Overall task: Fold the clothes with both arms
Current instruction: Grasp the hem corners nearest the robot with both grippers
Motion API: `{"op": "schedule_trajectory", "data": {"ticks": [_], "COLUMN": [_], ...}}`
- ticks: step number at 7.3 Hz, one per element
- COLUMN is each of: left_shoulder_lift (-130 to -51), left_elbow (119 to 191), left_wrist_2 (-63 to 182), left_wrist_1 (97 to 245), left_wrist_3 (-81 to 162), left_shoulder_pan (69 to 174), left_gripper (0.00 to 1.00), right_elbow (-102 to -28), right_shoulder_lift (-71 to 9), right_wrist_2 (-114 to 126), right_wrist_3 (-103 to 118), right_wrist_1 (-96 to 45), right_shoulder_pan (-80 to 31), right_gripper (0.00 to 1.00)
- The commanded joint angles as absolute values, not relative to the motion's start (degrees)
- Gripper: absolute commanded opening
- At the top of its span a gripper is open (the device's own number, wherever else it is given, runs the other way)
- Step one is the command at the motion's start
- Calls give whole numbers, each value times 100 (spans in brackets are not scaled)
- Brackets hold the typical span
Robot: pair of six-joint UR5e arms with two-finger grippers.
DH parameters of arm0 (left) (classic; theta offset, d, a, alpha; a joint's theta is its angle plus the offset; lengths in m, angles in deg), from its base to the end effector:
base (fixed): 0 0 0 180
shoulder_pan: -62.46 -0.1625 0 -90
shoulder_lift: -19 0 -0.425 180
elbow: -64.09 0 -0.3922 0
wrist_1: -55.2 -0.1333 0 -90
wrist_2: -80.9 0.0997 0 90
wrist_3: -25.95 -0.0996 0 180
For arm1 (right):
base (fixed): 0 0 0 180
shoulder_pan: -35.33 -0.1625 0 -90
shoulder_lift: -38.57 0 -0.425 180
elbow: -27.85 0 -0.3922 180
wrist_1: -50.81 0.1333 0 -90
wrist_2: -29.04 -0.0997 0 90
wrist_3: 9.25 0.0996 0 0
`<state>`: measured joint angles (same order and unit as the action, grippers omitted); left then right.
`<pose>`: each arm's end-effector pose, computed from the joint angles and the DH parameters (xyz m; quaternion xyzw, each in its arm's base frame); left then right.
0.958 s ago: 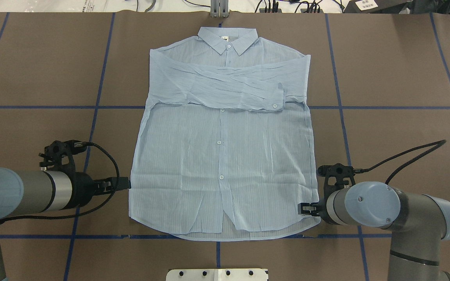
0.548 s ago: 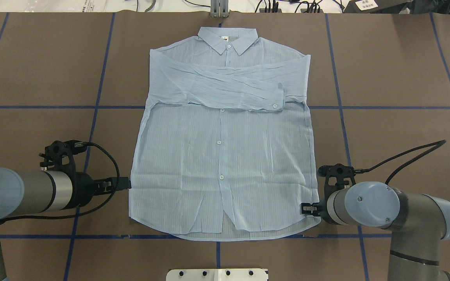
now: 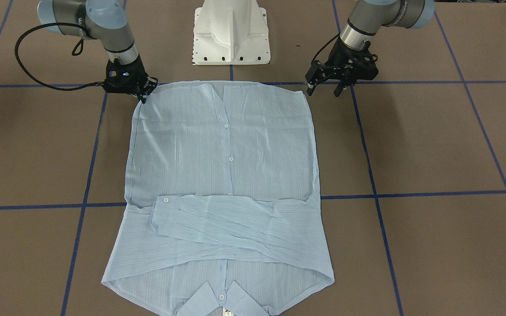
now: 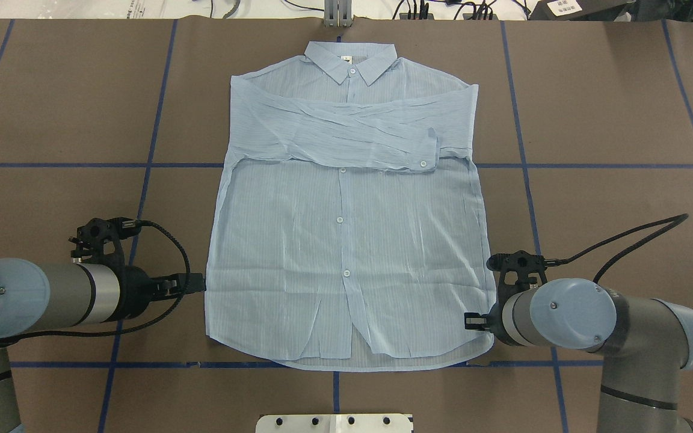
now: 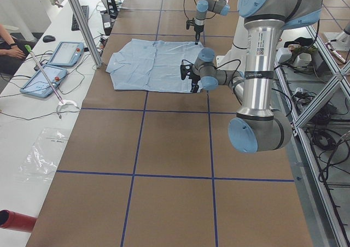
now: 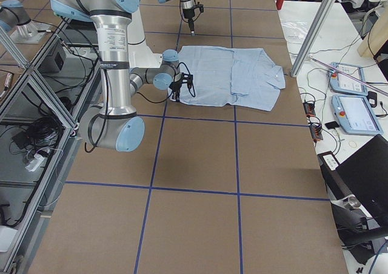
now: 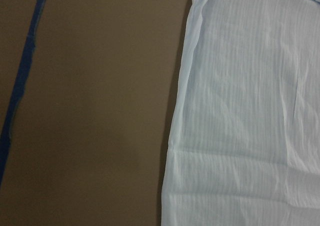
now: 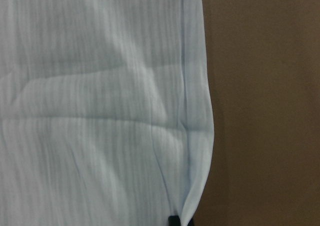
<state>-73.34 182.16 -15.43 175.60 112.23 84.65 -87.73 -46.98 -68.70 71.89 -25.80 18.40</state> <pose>0.4081 -0.2986 0.3499 0.0669 0.5031 -0.1106 0.8545 -0.4556 -0.2640 0.3931 0.0212 -0.3738 0.0403 0.9264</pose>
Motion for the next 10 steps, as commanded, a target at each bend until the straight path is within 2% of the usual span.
{"op": "schedule_trajectory", "data": {"ticks": [1,4,7,10], "left_shoulder_lift": [-7469,-7608,-8407,-8453], "left_elbow": [18073,18213,17609,17518], "left_wrist_2": [-1551,-1718,-1701,-1683], "left_wrist_1": [17561,17544,16676,16167], "left_wrist_3": [11226,11758,11832,11780], "left_shoulder_pan": [8470,8322,8066,8039], "left_gripper": [99,99,89,83], "right_elbow": [-8896,-9010,-9010,-9045], "right_shoulder_lift": [-4713,-4739,-4739,-4730], "right_wrist_2": [-6869,-6799,-6773,-6781], "right_wrist_3": [7187,7196,7196,7196], "right_wrist_1": [-2592,-2574,-2574,-2574], "right_shoulder_pan": [1828,1819,1819,1793], "right_gripper": [0,0,0,0]}}
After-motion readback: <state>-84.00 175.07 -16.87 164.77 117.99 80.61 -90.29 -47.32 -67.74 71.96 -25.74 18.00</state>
